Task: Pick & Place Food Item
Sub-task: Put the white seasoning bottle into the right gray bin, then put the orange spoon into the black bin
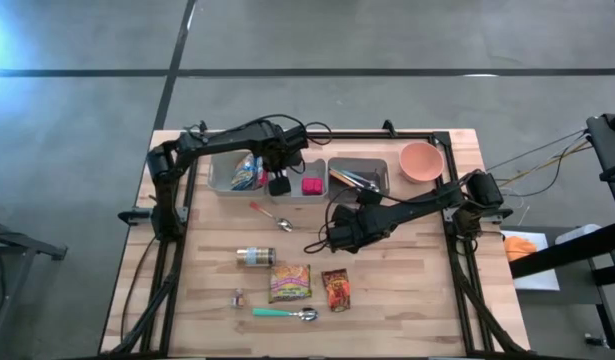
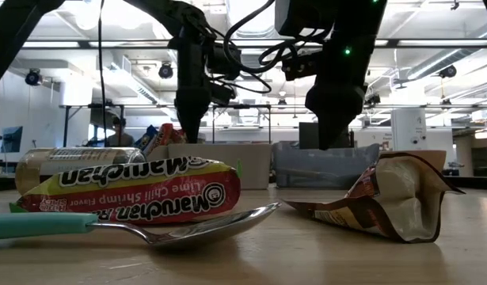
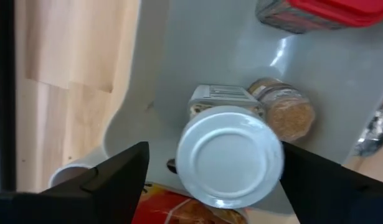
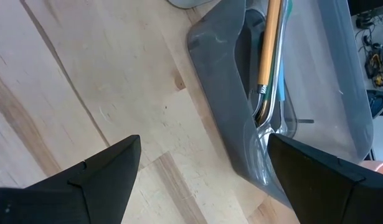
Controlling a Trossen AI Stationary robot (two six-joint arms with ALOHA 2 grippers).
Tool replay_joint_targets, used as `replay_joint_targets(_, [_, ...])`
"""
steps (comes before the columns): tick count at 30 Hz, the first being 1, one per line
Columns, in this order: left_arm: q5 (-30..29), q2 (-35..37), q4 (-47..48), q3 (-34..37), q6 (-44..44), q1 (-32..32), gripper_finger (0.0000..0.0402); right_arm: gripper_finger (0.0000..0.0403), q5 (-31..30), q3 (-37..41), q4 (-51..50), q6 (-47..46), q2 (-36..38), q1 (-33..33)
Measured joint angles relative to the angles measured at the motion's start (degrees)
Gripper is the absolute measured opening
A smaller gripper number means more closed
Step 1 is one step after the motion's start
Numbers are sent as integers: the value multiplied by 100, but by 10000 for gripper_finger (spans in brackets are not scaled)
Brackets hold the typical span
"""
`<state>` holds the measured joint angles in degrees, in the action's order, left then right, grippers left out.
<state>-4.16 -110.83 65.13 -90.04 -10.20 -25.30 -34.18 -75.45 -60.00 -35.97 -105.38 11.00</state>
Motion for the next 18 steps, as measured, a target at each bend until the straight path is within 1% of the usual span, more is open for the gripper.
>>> replay_joint_targets(5, [-428, 68, 12, -14, 20, 2, 346, 348, 21, 25, 38, 1, 0, 0])
replay_joint_targets(8, [-447, 163, 113, -160, 30, -2, 346, 348, 23, 26, 44, 0, 0, 0])
replay_joint_targets(13, [-442, 562, 209, -304, 37, 56, 346, 348, 25, 26, 51, 0, 0, 0])
replay_joint_targets(18, [-151, 1047, 411, -237, -21, 163, 346, 348, 27, 47, 48, 30, 0, 0])
